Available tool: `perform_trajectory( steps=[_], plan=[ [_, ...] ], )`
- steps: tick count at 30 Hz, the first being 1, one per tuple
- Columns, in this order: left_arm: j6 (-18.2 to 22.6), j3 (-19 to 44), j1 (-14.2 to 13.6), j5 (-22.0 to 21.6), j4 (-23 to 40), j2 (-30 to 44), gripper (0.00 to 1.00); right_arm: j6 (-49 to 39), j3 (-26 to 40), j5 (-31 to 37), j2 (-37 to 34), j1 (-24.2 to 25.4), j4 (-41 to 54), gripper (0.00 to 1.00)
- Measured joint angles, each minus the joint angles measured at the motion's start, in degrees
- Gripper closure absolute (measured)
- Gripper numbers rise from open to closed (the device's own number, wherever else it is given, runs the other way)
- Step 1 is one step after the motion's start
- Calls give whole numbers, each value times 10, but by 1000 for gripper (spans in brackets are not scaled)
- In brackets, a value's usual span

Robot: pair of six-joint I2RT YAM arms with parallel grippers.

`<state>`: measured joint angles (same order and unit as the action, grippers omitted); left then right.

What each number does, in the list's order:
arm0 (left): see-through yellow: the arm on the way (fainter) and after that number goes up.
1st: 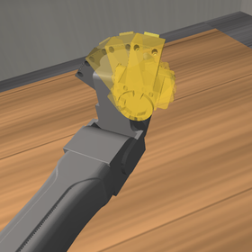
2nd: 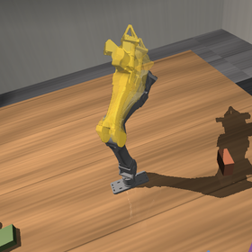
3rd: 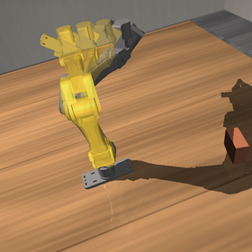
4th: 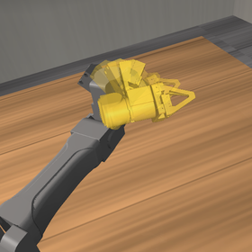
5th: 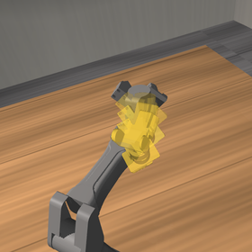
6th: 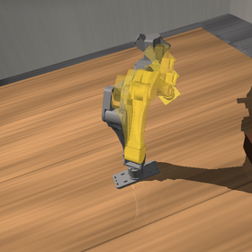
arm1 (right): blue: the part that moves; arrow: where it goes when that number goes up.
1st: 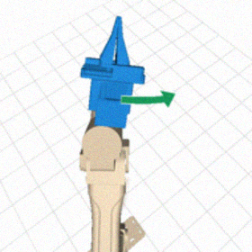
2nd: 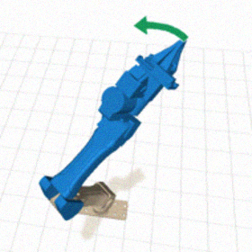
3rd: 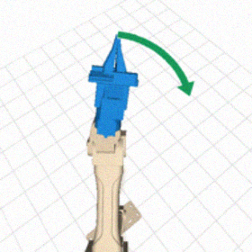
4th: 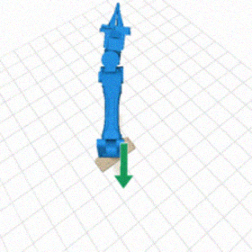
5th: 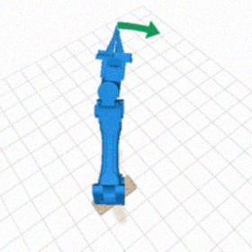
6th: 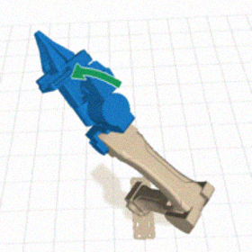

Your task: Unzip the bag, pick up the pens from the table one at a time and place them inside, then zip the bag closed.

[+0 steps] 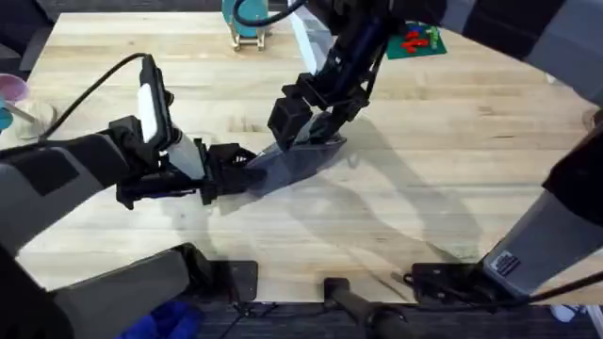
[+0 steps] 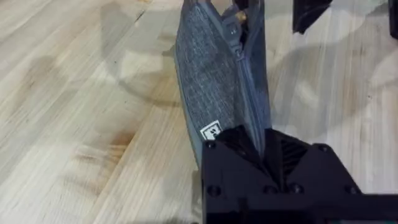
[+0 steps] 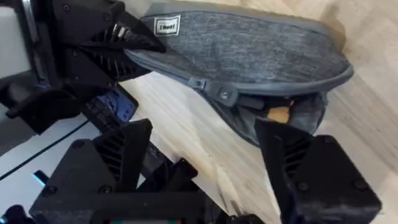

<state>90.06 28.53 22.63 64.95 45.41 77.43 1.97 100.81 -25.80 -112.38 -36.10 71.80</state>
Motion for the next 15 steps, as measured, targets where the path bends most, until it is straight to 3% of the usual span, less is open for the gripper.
perform_trajectory(
  steps=[15],
  plan=[
    [0, 0, 0, 0, 0, 0, 961, 14, -2, -14, -9, -15, -32, 6]
  ],
)
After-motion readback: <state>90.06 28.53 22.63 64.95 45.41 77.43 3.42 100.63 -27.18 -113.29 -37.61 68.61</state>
